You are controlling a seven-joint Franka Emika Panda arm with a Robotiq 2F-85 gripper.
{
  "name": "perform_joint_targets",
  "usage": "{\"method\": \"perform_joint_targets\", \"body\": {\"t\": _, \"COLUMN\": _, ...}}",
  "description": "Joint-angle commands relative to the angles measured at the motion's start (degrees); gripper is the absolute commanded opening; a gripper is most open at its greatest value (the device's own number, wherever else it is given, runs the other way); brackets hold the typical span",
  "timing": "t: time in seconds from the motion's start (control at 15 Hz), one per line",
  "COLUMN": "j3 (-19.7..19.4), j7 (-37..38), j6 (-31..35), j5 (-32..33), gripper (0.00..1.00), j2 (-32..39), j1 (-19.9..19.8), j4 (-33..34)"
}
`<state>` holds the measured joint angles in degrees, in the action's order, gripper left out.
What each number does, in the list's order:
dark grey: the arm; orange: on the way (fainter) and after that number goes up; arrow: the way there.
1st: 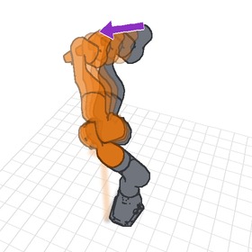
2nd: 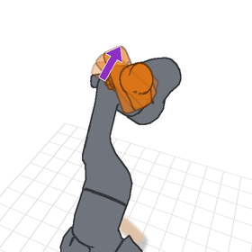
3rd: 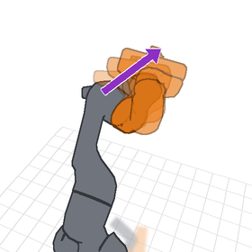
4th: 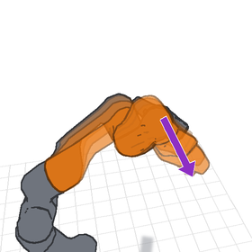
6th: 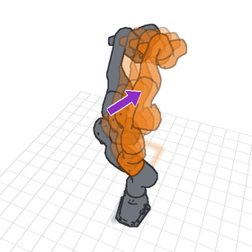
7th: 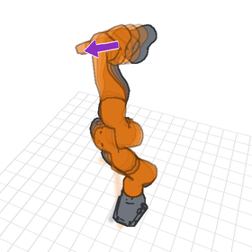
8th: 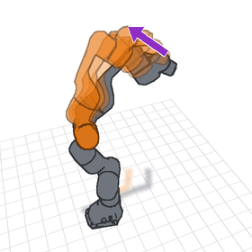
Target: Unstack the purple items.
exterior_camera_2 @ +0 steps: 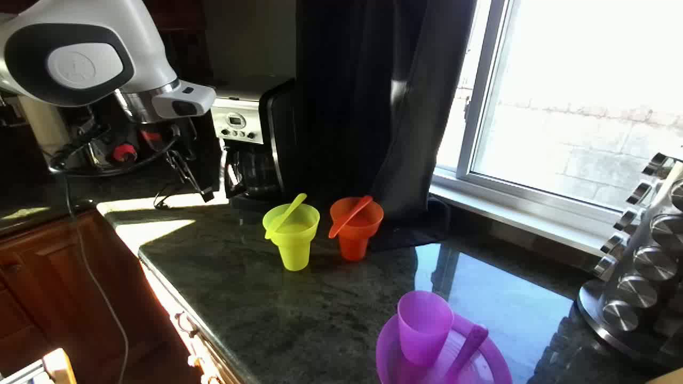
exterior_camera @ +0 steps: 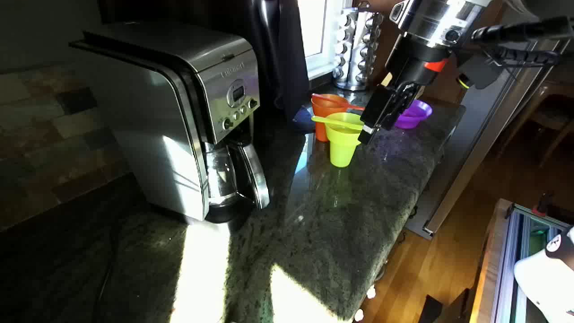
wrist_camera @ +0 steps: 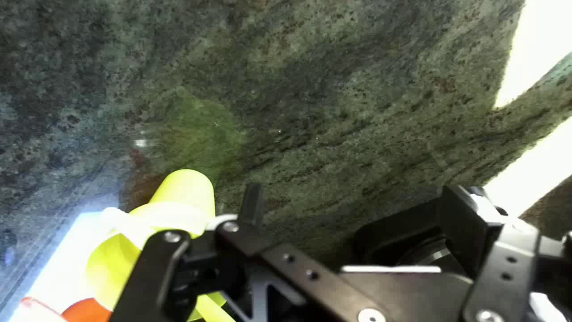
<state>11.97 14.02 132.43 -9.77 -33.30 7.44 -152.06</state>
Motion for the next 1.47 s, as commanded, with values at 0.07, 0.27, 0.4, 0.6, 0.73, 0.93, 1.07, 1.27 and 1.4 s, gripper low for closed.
{"method": "perform_joint_targets", "body": {"t": 0.07, "j3": -0.4, "j7": 0.2, "j6": -0.1, "j5": 0.3, "gripper": 1.00, "j2": 0.0, "j1": 0.4, "j4": 0.1}}
{"method": "perform_joint_targets", "body": {"t": 0.27, "j3": -0.4, "j7": 0.2, "j6": -0.1, "j5": 0.3, "gripper": 1.00, "j2": 0.0, "j1": 0.4, "j4": 0.1}}
{"method": "perform_joint_targets", "body": {"t": 0.4, "j3": -0.4, "j7": 0.2, "j6": -0.1, "j5": 0.3, "gripper": 1.00, "j2": 0.0, "j1": 0.4, "j4": 0.1}}
{"method": "perform_joint_targets", "body": {"t": 0.6, "j3": -1.4, "j7": 3.0, "j6": -0.5, "j5": 1.8, "gripper": 1.00, "j2": -0.8, "j1": -3.0, "j4": -0.2}}
{"method": "perform_joint_targets", "body": {"t": 0.73, "j3": -3.2, "j7": 4.6, "j6": -0.6, "j5": 2.7, "gripper": 1.00, "j2": -2.6, "j1": -6.1, "j4": -0.7}}
{"method": "perform_joint_targets", "body": {"t": 0.93, "j3": -6.7, "j7": 5.3, "j6": -0.6, "j5": 4.7, "gripper": 1.00, "j2": -3.8, "j1": -11.5, "j4": -0.6}}
{"method": "perform_joint_targets", "body": {"t": 1.07, "j3": -8.3, "j7": 5.8, "j6": -0.6, "j5": 6.2, "gripper": 1.00, "j2": -3.6, "j1": -15.0, "j4": 0.2}}
{"method": "perform_joint_targets", "body": {"t": 1.27, "j3": -10.3, "j7": 6.3, "j6": -0.2, "j5": 7.8, "gripper": 1.00, "j2": -2.7, "j1": -19.1, "j4": 1.4}}
{"method": "perform_joint_targets", "body": {"t": 1.4, "j3": -10.1, "j7": 8.0, "j6": -0.2, "j5": 8.5, "gripper": 1.00, "j2": -2.3, "j1": -21.1, "j4": 1.9}}
